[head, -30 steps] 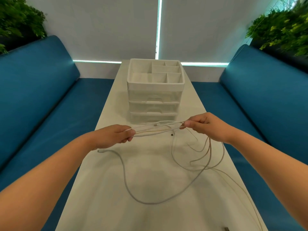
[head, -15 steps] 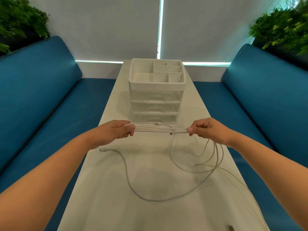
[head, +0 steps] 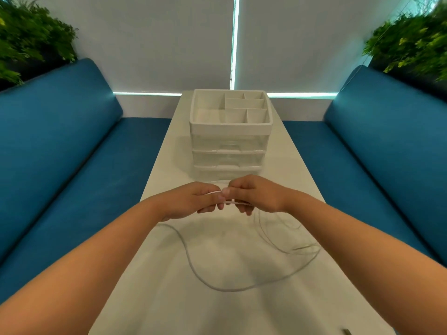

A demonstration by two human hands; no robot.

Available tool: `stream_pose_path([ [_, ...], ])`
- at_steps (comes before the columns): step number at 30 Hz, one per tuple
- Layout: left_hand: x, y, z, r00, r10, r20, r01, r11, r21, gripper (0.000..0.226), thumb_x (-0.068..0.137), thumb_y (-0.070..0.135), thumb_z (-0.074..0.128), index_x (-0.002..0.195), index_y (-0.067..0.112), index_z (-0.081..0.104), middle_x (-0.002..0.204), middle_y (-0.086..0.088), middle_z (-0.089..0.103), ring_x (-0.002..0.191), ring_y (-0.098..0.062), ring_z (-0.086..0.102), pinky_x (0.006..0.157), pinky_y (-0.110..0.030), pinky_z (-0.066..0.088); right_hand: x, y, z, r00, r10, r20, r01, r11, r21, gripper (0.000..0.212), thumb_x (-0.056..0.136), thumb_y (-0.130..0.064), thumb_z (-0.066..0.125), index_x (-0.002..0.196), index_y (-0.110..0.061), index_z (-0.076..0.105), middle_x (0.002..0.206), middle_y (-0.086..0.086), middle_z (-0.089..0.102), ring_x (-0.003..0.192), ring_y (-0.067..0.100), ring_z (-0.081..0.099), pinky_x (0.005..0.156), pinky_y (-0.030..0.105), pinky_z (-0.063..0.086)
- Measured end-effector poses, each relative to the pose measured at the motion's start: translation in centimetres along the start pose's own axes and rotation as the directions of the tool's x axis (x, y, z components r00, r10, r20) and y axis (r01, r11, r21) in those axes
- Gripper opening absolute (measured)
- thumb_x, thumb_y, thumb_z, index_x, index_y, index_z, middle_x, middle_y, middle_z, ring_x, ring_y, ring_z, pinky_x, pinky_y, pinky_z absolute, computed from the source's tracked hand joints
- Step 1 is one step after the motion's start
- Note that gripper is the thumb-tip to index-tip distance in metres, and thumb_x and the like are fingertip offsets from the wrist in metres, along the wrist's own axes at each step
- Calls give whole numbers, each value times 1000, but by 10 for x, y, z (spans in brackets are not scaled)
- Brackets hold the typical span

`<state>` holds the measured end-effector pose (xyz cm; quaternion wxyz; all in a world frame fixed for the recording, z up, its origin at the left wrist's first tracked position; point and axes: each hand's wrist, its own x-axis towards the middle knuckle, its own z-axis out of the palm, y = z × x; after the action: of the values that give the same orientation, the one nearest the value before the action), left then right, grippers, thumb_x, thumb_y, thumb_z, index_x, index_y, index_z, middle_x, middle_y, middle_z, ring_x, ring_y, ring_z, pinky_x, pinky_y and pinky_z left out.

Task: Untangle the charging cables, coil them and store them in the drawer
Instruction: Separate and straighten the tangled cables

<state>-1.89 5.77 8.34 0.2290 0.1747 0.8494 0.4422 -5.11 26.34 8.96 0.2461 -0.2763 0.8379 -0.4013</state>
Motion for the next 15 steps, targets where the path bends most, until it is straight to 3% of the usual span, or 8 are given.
stream_pose_path([
  [3,-8,-10,-8,999,-35,23,36,999,-36,34,100,43,45,89,17,64,64,5,49,64,-11,41,77,-27,37,-5,12,-13,998,-4,-63,-4,991,-134,34,98,-37,50,76,-14,62,60,-2,54,51,8,46,56,25,41],
  [7,-10,-17,-7,996,-65,52,68,997,-45,33,102,39,45,89,15,63,62,7,54,62,-10,46,78,-26,39,-7,21,-22,988,-69,-140,13,931,-366,34,97,-44,47,77,-19,58,63,-5,60,57,9,52,65,32,47],
  [11,-7,-18,-11,994,-96,46,98,994,-44,33,101,40,45,86,16,62,61,7,56,61,-9,48,76,-26,39,-9,22,-26,969,-83,-234,13,958,-287,39,94,-48,50,79,-13,56,61,-5,60,57,10,54,69,37,50],
  [15,-7,-18,-16,994,-98,56,100,994,-32,33,101,40,45,89,16,63,63,7,53,63,-10,46,89,-30,40,-16,28,-29,995,40,-94,-66,954,-291,44,91,-53,52,73,-13,52,58,-6,53,53,9,47,63,30,43],
])
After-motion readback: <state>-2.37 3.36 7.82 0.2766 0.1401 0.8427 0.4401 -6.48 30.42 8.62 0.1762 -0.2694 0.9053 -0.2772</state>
